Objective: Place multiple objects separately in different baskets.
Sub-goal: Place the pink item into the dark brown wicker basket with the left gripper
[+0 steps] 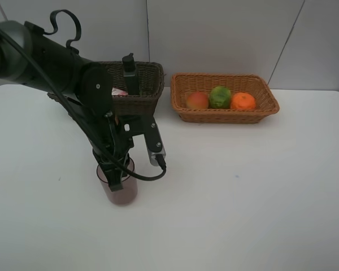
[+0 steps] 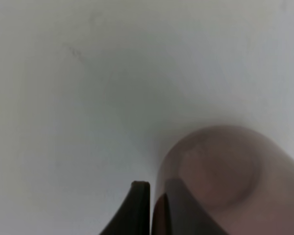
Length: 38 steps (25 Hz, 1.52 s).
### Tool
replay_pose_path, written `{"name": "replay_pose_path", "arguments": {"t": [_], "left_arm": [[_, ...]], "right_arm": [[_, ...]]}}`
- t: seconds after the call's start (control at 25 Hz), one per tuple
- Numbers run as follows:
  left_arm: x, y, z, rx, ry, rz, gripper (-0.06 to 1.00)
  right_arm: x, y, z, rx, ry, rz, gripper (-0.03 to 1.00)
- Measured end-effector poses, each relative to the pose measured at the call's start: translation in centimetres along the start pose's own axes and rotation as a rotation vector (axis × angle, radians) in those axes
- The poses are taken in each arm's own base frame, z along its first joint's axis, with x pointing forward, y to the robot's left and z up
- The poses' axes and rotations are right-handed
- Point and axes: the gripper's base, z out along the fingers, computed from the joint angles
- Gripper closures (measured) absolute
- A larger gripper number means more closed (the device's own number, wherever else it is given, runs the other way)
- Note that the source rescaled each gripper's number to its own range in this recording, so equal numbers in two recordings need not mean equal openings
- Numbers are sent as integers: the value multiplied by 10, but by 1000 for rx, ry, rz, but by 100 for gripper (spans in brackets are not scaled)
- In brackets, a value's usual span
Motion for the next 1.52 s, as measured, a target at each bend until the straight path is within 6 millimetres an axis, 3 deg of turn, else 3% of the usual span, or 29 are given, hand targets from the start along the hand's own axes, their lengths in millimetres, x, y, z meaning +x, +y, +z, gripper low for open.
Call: {"name": "replay_pose_path", "arguments": {"t": [0.48,1.0,1.52], "left_arm": [[-1,1,-5,-10,-14,-57,94],[0,4,-91,-106,-221,-439,94],[5,63,-152,-274,-428,-1070,94]], "right_arm": [[0,0,0,0,0,0,-3],[0,0,0,0,0,0,-3],[0,0,0,0,0,0,-3]]}}
